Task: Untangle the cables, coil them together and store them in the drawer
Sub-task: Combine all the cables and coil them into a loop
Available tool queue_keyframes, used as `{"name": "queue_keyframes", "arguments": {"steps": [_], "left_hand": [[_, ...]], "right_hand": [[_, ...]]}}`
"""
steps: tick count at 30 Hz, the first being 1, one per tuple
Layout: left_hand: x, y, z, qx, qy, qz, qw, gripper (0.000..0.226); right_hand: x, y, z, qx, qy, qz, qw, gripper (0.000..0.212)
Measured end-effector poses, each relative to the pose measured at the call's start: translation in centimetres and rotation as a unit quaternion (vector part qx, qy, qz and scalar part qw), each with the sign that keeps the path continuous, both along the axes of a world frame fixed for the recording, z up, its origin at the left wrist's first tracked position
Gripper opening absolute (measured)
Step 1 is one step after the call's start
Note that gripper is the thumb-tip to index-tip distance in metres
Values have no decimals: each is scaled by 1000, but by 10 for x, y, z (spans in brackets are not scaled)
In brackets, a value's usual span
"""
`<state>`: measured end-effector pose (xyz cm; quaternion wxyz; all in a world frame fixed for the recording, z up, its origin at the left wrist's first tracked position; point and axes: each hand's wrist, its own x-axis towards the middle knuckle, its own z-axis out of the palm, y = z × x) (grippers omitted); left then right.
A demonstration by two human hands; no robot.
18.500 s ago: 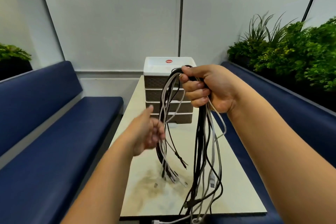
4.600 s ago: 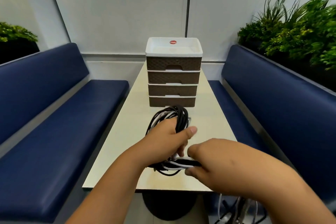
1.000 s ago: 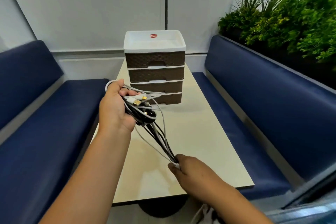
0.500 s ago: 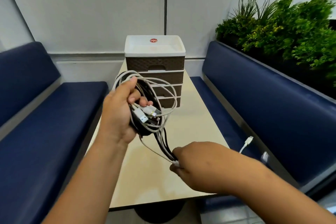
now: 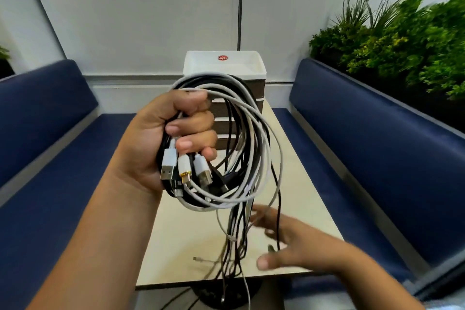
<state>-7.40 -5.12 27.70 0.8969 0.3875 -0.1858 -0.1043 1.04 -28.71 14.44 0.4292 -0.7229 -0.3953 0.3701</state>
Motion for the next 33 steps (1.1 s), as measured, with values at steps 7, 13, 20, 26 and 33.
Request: {"name": "queue_keyframes", "arguments": {"steps": [7, 13, 20, 26, 33], "left_hand": [[-3, -14, 6, 41, 0, -57, 998, 43], [-1, -10, 9, 44, 14, -66, 997, 40], [-3, -3, 8, 46, 64, -55, 995, 30], [-10, -4, 11, 33, 88, -54, 994, 32], [-6, 0, 8, 8, 128, 5, 992, 27]], "right_hand": [[12, 3, 88, 249, -60, 7, 967, 81], [19, 24, 78, 291, 85, 60, 951, 39], [28, 20, 72, 253, 91, -27, 963, 3], [32, 9, 55, 222, 127, 4, 967, 32], [15, 19, -2, 199, 136, -51, 969, 42]]}}
